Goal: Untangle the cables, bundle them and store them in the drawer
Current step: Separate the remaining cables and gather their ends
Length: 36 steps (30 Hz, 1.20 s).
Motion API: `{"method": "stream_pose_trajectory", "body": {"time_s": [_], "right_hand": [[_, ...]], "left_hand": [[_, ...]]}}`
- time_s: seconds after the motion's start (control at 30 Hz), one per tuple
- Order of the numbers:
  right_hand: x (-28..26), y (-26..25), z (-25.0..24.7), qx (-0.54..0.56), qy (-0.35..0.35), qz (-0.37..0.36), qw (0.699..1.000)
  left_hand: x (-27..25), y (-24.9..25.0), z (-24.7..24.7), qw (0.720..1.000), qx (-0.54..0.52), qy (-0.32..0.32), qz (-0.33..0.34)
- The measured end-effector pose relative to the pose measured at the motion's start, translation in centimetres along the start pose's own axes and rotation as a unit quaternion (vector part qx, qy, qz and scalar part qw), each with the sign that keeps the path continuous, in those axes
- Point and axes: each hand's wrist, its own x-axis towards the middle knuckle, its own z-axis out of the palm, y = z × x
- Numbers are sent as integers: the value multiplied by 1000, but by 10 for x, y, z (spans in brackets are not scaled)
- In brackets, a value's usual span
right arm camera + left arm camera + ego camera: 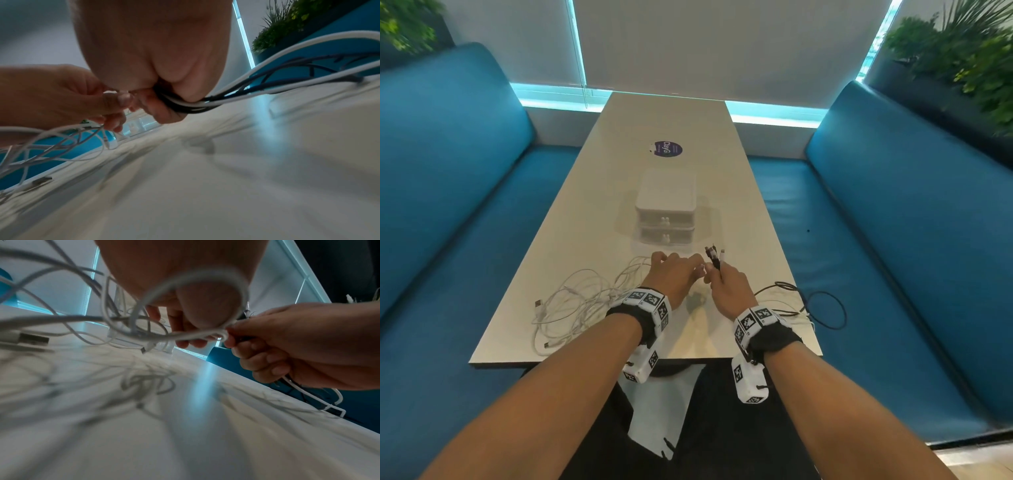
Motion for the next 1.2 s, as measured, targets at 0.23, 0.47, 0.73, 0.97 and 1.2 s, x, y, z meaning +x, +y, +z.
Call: {"method": "stream_pose_trajectory", "body": {"time_s": [0.23, 0.47, 0.73, 0.97, 1.2], "right_hand": [[0, 4, -1, 18, -2, 2, 1000], [3, 6, -2, 50, 27, -3, 998], [4, 5, -5, 94, 4, 1, 996], [8, 3, -16, 38, 56, 25, 997], [6, 10, -18, -78, 14, -8, 997]], "left_hand": [[0, 10, 3, 996, -3, -82, -43], [-4, 10, 2, 963, -257, -46, -61], [-1, 7, 3, 967, -242, -71, -40], [-2, -7, 22, 998, -45, -40, 18], [-2, 9, 14, 997, -25, -43, 59]]}}
